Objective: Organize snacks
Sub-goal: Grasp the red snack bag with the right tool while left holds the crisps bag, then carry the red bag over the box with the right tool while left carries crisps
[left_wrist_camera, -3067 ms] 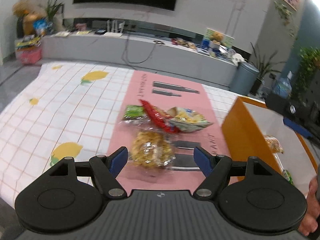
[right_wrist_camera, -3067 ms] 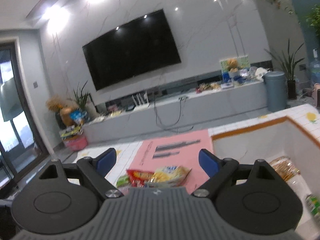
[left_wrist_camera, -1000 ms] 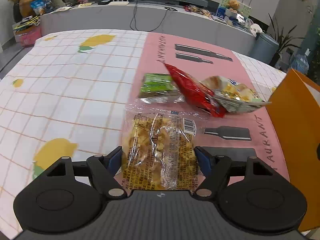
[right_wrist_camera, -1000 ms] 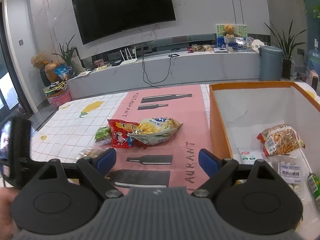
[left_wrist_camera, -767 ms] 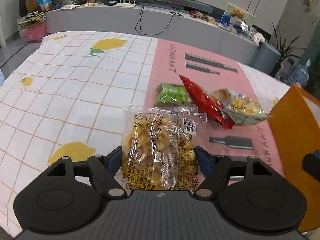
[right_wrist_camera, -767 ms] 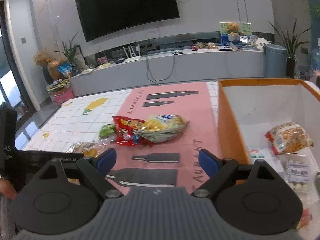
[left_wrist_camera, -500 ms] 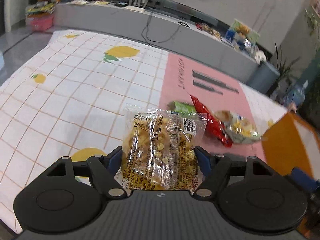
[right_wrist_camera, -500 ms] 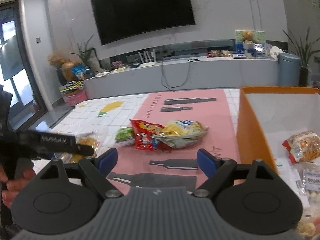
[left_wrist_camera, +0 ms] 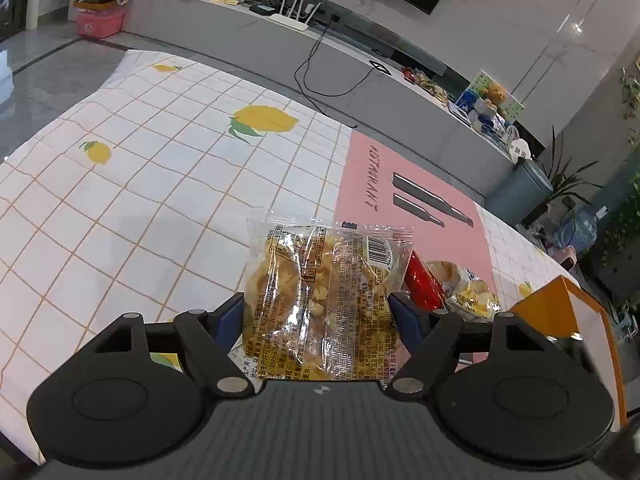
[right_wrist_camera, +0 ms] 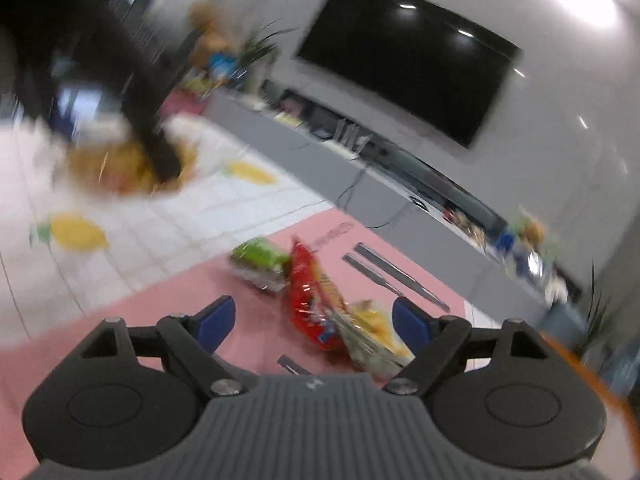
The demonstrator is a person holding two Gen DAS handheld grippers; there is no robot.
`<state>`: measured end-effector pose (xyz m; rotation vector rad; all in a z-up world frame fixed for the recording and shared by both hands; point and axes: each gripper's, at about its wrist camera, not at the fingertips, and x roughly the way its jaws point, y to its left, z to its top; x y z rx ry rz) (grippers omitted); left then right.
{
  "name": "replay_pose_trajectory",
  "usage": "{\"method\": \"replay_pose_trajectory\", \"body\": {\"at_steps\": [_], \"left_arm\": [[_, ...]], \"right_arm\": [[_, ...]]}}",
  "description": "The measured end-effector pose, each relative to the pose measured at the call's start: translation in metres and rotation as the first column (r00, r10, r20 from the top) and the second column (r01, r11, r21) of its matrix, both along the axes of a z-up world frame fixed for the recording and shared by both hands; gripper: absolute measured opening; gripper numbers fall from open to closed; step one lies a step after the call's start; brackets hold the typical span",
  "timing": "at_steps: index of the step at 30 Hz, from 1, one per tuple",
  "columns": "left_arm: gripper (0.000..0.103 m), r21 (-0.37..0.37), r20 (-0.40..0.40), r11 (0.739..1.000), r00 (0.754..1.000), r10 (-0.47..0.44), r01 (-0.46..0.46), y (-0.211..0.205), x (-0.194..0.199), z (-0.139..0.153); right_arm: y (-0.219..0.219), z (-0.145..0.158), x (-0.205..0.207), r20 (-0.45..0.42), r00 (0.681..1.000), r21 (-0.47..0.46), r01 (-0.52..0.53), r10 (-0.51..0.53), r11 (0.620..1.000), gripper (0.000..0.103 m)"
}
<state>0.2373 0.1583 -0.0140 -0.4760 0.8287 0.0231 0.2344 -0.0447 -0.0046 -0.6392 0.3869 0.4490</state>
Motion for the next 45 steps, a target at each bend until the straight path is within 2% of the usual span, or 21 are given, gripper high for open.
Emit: {"method": "replay_pose_trajectory", "body": {"at_steps": [2, 5, 6, 8, 9, 10, 11, 12, 14, 18, 21, 23, 26, 29, 31, 33, 37, 40, 45], "left_arm": [[0.087, -0.014, -0.006, 1.000, 1.000, 0.003, -0.003, 0.002, 0.002, 0.000], [0.087, -0.009, -0.003, 1.000, 1.000, -0.007, 0.007, 0.001, 0.004, 0.001], [0.087, -0.003, -0.002, 1.000, 1.000, -0.010, 0.010, 0.000, 0.004, 0.001], [0.087, 0.000, -0.003, 1.000, 1.000, -0.014, 0.014, -0.001, 0.002, 0.001], [0.087, -0.002, -0.005, 1.000, 1.000, -0.014, 0.014, -0.001, 0.003, 0.000], [0.087, -0.002, -0.008, 1.000, 1.000, -0.015, 0.015, -0.002, 0.003, 0.000], [0.087, 0.001, -0.012, 1.000, 1.000, -0.016, 0.016, -0.002, 0.003, -0.001], [0.087, 0.007, -0.014, 1.000, 1.000, -0.018, 0.018, -0.003, 0.004, -0.001], [0.087, 0.028, -0.015, 0.999, 1.000, -0.019, 0.019, -0.006, 0.005, -0.002], [0.087, 0.029, -0.023, 0.999, 0.999, -0.026, 0.026, -0.008, 0.005, -0.002], [0.087, 0.022, -0.023, 0.999, 0.999, -0.043, 0.044, -0.009, 0.002, -0.001], [0.087, 0.049, -0.015, 0.997, 0.998, -0.056, 0.056, -0.013, 0.000, 0.000], [0.087, 0.071, -0.015, 0.995, 0.997, -0.075, 0.076, -0.018, -0.003, -0.001], [0.087, 0.060, -0.021, 0.994, 0.996, -0.091, 0.092, -0.022, -0.003, -0.002], [0.087, 0.068, -0.026, 0.993, 0.995, -0.099, 0.101, -0.025, -0.003, -0.003], [0.087, 0.082, -0.033, 0.990, 0.994, -0.109, 0.111, -0.030, -0.003, -0.005], [0.087, 0.084, -0.046, 0.987, 0.990, -0.136, 0.140, -0.038, -0.002, -0.011], [0.087, 0.098, -0.070, 0.981, 0.985, -0.160, 0.167, -0.046, -0.002, -0.017], [0.087, 0.124, -0.116, 0.976, 0.979, -0.166, 0.180, -0.055, 0.002, -0.031]], "right_arm": [[0.015, -0.014, 0.007, 0.036, 0.999, -0.112, -0.020, 0.024, 0.994, 0.071], [0.029, -0.028, 0.016, 0.082, 0.995, -0.217, -0.029, 0.048, 0.976, 0.069], [0.034, -0.033, 0.021, 0.091, 0.995, -0.250, -0.021, 0.045, 0.968, 0.066], [0.040, -0.038, 0.032, 0.075, 0.996, -0.283, -0.014, 0.036, 0.959, 0.057], [0.042, -0.039, 0.036, 0.066, 0.997, -0.286, -0.014, 0.034, 0.958, 0.050], [0.044, -0.041, 0.039, 0.062, 0.998, -0.292, -0.012, 0.031, 0.956, 0.040], [0.045, -0.042, 0.043, 0.063, 0.998, -0.304, -0.007, 0.027, 0.953, 0.024], [0.047, -0.043, 0.046, 0.061, 0.998, -0.316, -0.002, 0.022, 0.949, 0.020], [0.046, -0.040, 0.048, 0.058, 0.998, -0.307, -0.002, 0.021, 0.952, 0.020], [0.038, -0.024, 0.036, 0.051, 0.999, -0.208, 0.029, -0.019, 0.978, 0.020], [0.021, -0.001, 0.027, -0.004, 0.999, -0.045, 0.045, -0.045, 0.998, 0.020], [0.007, 0.014, 0.020, -0.024, 0.997, 0.060, 0.077, -0.076, 0.995, 0.020], [-0.019, 0.037, 0.003, -0.060, 0.993, 0.244, 0.116, -0.104, 0.963, 0.020], [-0.048, 0.054, -0.015, -0.124, 0.985, 0.372, 0.156, -0.117, 0.915, 0.020], [-0.066, 0.059, -0.022, -0.205, 0.972, 0.436, 0.197, -0.116, 0.878, 0.020], [-0.079, 0.059, -0.029, -0.292, 0.951, 0.480, 0.236, -0.100, 0.845, 0.019], [-0.097, 0.048, -0.036, -0.414, 0.906, 0.506, 0.310, -0.089, 0.805, 0.019], [-0.105, 0.046, -0.040, -0.408, 0.908, 0.514, 0.311, -0.091, 0.799, 0.019], [-0.114, 0.042, -0.042, -0.425, 0.901, 0.551, 0.332, -0.085, 0.766, 0.019]]}}
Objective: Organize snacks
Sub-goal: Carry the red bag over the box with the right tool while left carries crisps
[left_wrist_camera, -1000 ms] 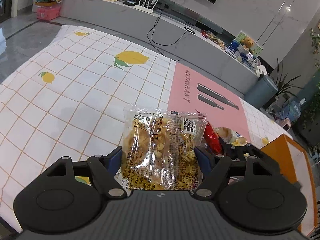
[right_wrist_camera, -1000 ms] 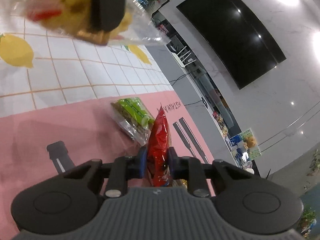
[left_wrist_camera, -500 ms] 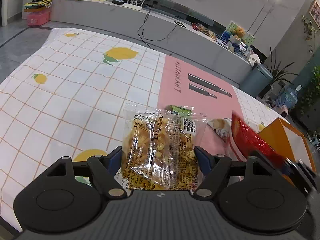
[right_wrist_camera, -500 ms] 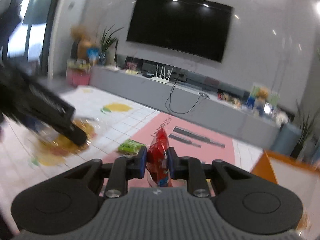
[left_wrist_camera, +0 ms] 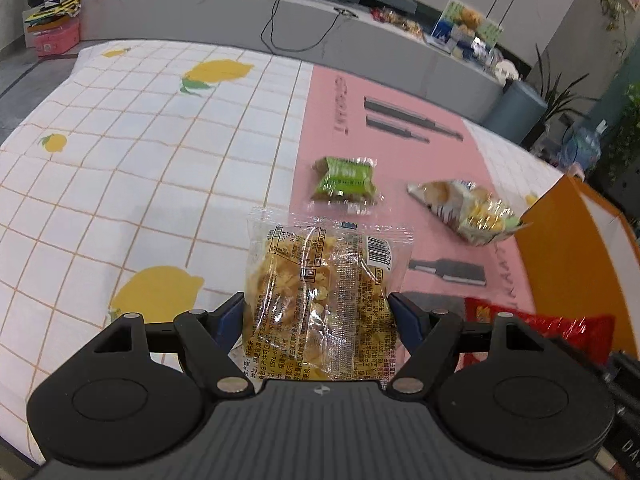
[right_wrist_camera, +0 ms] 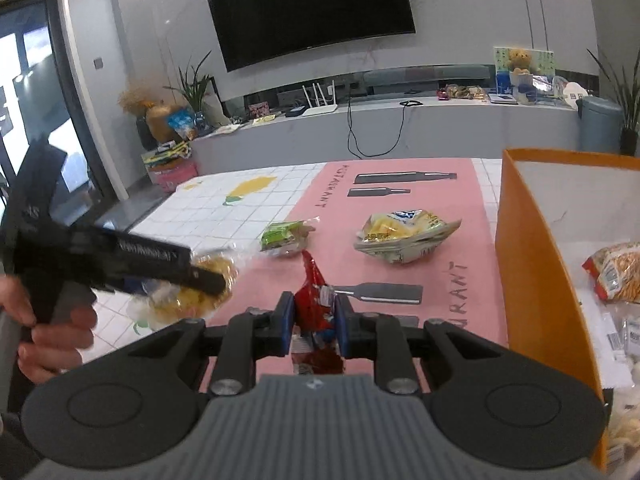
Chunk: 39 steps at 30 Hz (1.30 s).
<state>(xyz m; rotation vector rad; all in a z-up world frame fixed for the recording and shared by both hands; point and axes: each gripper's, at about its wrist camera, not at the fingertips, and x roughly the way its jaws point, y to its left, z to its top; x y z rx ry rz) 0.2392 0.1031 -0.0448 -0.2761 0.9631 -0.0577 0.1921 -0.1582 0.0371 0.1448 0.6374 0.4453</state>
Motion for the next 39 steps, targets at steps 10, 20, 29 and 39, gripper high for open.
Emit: {"method": "replay_pose_trajectory", "body": {"at_steps": [10, 20, 29, 39], "left_arm": [[0.087, 0.018, -0.026, 1.000, 0.999, -0.022, 0.023, -0.012, -0.001, -0.008], [0.087, 0.018, -0.045, 1.000, 0.999, -0.017, 0.018, -0.011, -0.001, -0.011], [0.087, 0.008, -0.040, 1.000, 0.999, -0.019, 0.019, -0.010, -0.001, -0.008], [0.087, -0.011, -0.009, 1.000, 1.000, -0.027, 0.027, -0.008, 0.000, 0.005]], "right_arm": [[0.016, -0.017, 0.018, 0.034, 0.999, -0.034, -0.008, 0.010, 0.999, 0.035], [0.028, -0.037, 0.027, 0.004, 0.999, -0.059, -0.031, 0.031, 0.998, 0.055], [0.042, -0.064, 0.023, 0.037, 0.999, -0.159, -0.010, 0.016, 0.987, 0.023], [0.037, -0.041, 0.016, 0.060, 0.998, -0.078, -0.016, 0.021, 0.997, 0.023]]}}
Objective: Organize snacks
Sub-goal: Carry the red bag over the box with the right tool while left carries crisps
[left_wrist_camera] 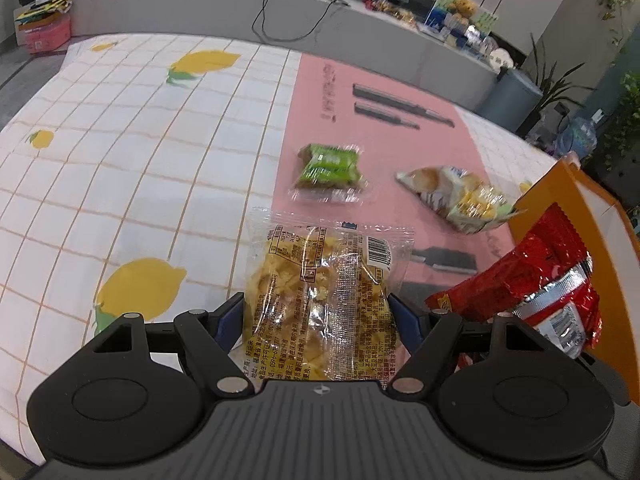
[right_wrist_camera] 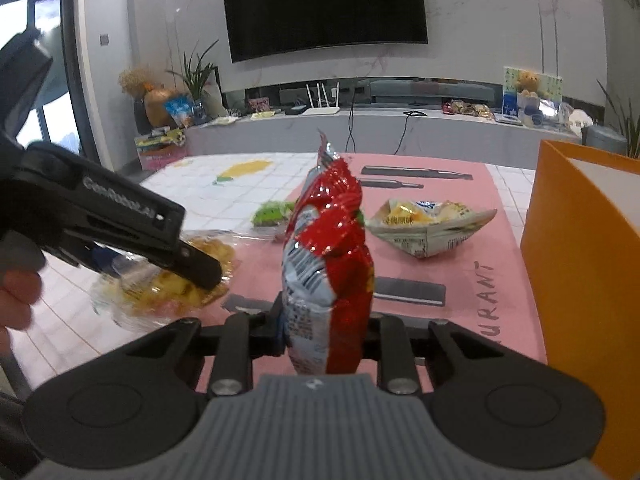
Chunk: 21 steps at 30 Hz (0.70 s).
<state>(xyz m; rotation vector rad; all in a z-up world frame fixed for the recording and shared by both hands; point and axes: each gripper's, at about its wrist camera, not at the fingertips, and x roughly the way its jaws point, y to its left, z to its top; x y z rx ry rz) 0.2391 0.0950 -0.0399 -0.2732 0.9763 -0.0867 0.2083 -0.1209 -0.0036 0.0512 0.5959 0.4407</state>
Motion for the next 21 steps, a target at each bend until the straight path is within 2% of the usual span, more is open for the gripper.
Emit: {"method": "replay_pose_trajectory", "body": {"at_steps": [4, 7, 12, 17, 21], "left_arm": [[0.087, -0.002, 0.063, 0.999, 0.997, -0.035, 0.035, -0.003, -0.003, 0.010], [0.087, -0.017, 0.082, 0.999, 0.996, -0.037, 0.038, -0.008, -0.003, 0.018], [0.087, -0.072, 0.134, 0.996, 0.990, -0.046, 0.056, -0.021, -0.003, 0.036], [0.087, -0.132, 0.191, 0.986, 0.979, -0.077, 0.103, -0.044, -0.002, 0.054], [0.087, -0.163, 0.214, 0.976, 0.971, -0.105, 0.142, -0.063, -0.001, 0.054]], "right_arm": [[-0.010, 0.026, -0.004, 0.031, 0.999, 0.058, 0.015, -0.017, 0.998, 0.023], [-0.025, 0.054, -0.011, 0.074, 0.995, 0.093, 0.058, -0.065, 0.994, 0.023], [-0.072, 0.103, -0.020, 0.113, 0.984, 0.161, 0.119, -0.138, 0.980, 0.023], [-0.141, 0.123, -0.025, 0.118, 0.950, 0.275, 0.249, -0.290, 0.929, 0.023], [-0.186, 0.112, -0.017, 0.019, 0.921, 0.365, 0.357, -0.390, 0.860, 0.024]]}}
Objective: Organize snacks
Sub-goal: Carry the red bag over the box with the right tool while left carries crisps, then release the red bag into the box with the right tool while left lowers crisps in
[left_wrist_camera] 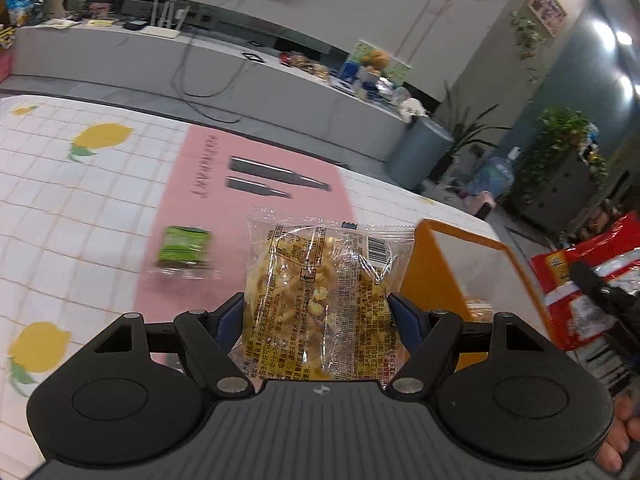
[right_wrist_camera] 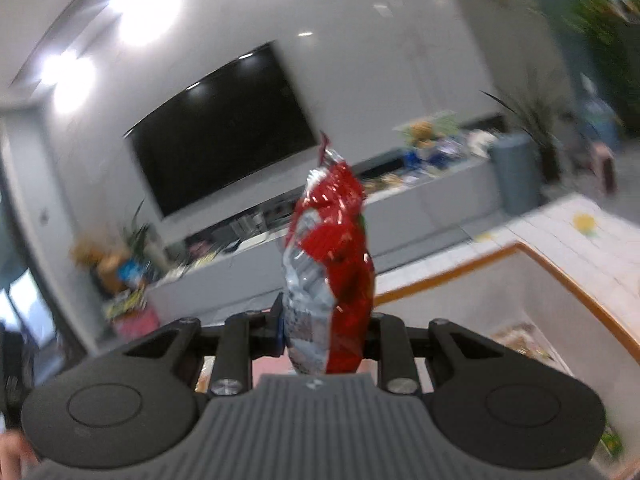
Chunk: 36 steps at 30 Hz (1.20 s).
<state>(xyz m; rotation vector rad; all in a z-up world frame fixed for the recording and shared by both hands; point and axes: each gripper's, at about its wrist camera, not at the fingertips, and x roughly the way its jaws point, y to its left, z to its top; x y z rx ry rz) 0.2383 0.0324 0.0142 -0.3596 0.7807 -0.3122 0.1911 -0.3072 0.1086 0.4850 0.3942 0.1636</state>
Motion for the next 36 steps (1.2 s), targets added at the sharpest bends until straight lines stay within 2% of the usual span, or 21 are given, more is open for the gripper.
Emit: {"method": "replay_pose_trajectory", "body": {"at_steps": [4, 6, 7, 10, 13, 15, 17, 21, 23, 25, 28, 31, 36], "left_arm": [[0.087, -0.009, -0.026, 0.999, 0.999, -0.034, 0.034, -0.014, 0.006, -0.011], [0.087, 0.011, -0.040, 0.999, 0.998, -0.038, 0.038, -0.020, 0.007, -0.017], [0.087, 0.024, -0.045, 0.999, 0.998, -0.036, 0.037, -0.022, 0.008, -0.021], [0.087, 0.044, -0.068, 0.999, 0.997, -0.029, 0.032, -0.024, 0.012, -0.029], [0.087, 0.046, -0.078, 0.999, 0.997, -0.025, 0.029, -0.025, 0.017, -0.033], [0.087, 0.058, -0.076, 0.998, 0.997, -0.021, 0.025, -0.024, 0.015, -0.034], [0.087, 0.069, -0.078, 0.997, 0.997, -0.019, 0.025, -0.025, 0.013, -0.035], [0.087, 0.086, -0.086, 0.996, 0.996, -0.029, 0.036, -0.029, 0.012, -0.038], [0.087, 0.101, -0.085, 0.994, 0.996, -0.032, 0.041, -0.030, 0.012, -0.039], [0.087, 0.111, -0.085, 0.993, 0.996, -0.034, 0.043, -0.032, 0.010, -0.039], [0.087, 0.110, -0.088, 0.993, 0.995, -0.035, 0.045, -0.032, 0.009, -0.039], [0.087, 0.097, -0.087, 0.994, 0.996, -0.035, 0.044, -0.031, 0.008, -0.038], [0.087, 0.085, -0.080, 0.995, 0.996, -0.043, 0.050, -0.029, 0.005, -0.035]], "right_arm": [[-0.022, -0.020, 0.027, -0.150, 0.989, 0.094, 0.028, -0.013, 0.995, 0.024], [-0.030, -0.033, 0.045, -0.243, 0.970, 0.156, 0.062, -0.022, 0.986, 0.024], [-0.034, -0.042, 0.055, -0.309, 0.950, 0.197, 0.103, -0.038, 0.975, 0.024], [-0.046, -0.070, 0.085, -0.447, 0.894, 0.335, 0.214, -0.046, 0.918, 0.024], [-0.054, -0.093, 0.110, -0.529, 0.848, 0.448, 0.298, -0.019, 0.843, 0.024], [-0.055, -0.104, 0.121, -0.559, 0.829, 0.466, 0.329, -0.015, 0.821, 0.024], [-0.052, -0.110, 0.133, -0.587, 0.809, 0.444, 0.350, -0.028, 0.825, 0.024], [-0.047, -0.116, 0.154, -0.604, 0.797, 0.434, 0.358, -0.028, 0.827, 0.026], [-0.045, -0.119, 0.158, -0.618, 0.786, 0.429, 0.369, -0.030, 0.825, 0.038], [-0.040, -0.123, 0.158, -0.639, 0.768, 0.397, 0.375, -0.041, 0.838, 0.044], [-0.039, -0.127, 0.157, -0.663, 0.747, 0.380, 0.394, -0.050, 0.837, 0.071], [-0.041, -0.128, 0.143, -0.664, 0.748, 0.426, 0.400, -0.020, 0.811, 0.072], [-0.041, -0.115, 0.111, -0.626, 0.776, 0.515, 0.342, 0.072, 0.786, 0.076]]}}
